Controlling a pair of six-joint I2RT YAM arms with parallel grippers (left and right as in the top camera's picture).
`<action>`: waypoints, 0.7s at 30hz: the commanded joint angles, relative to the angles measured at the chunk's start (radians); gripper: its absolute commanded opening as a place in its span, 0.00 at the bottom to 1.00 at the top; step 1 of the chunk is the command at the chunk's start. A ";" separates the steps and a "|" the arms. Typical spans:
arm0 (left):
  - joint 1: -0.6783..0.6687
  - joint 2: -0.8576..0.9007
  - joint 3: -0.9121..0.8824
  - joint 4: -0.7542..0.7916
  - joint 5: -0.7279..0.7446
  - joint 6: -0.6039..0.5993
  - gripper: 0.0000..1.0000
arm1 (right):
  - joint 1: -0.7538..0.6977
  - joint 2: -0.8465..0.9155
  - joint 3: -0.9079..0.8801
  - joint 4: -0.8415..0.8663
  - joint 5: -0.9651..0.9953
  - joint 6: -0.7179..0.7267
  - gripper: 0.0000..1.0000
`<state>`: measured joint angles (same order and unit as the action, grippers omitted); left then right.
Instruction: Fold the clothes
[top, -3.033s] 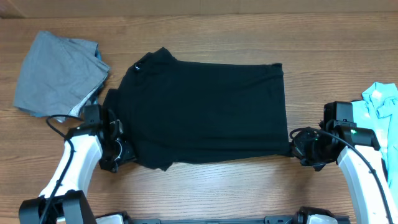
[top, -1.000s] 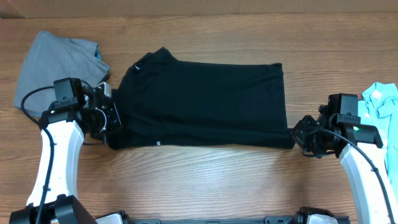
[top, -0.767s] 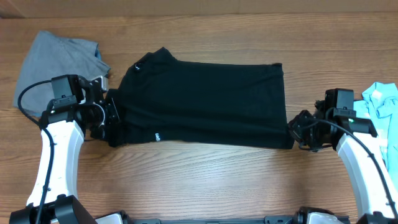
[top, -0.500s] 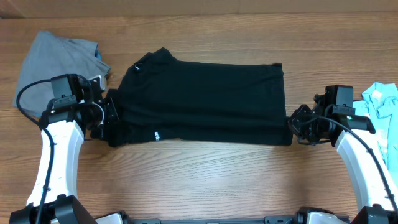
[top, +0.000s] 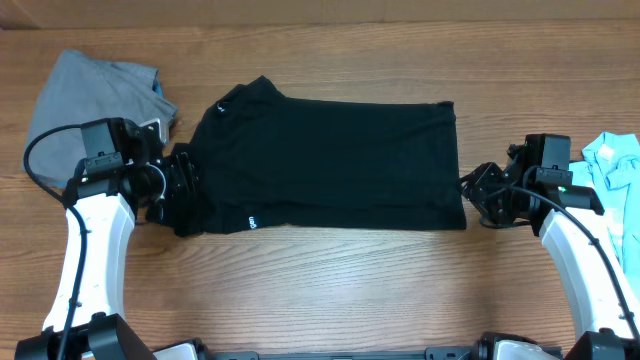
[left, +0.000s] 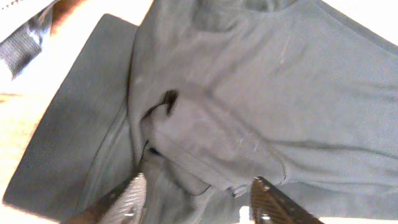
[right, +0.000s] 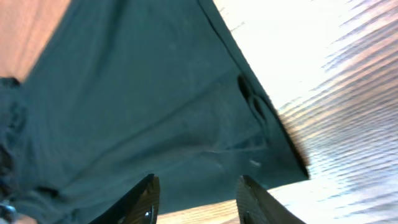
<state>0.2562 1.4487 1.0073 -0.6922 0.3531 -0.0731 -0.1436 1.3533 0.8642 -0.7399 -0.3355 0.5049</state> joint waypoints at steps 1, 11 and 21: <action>0.006 -0.004 0.023 -0.053 -0.074 0.011 0.65 | -0.010 -0.003 0.027 -0.023 0.029 -0.042 0.46; -0.005 -0.003 0.009 -0.145 0.009 0.014 0.74 | 0.003 -0.002 0.025 -0.031 0.046 -0.042 0.45; -0.034 0.061 -0.033 -0.113 0.048 0.013 0.70 | 0.044 0.171 -0.001 0.077 0.011 -0.003 0.44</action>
<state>0.2287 1.4796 0.9886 -0.8104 0.3752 -0.0708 -0.1013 1.4673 0.8639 -0.6765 -0.3050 0.4843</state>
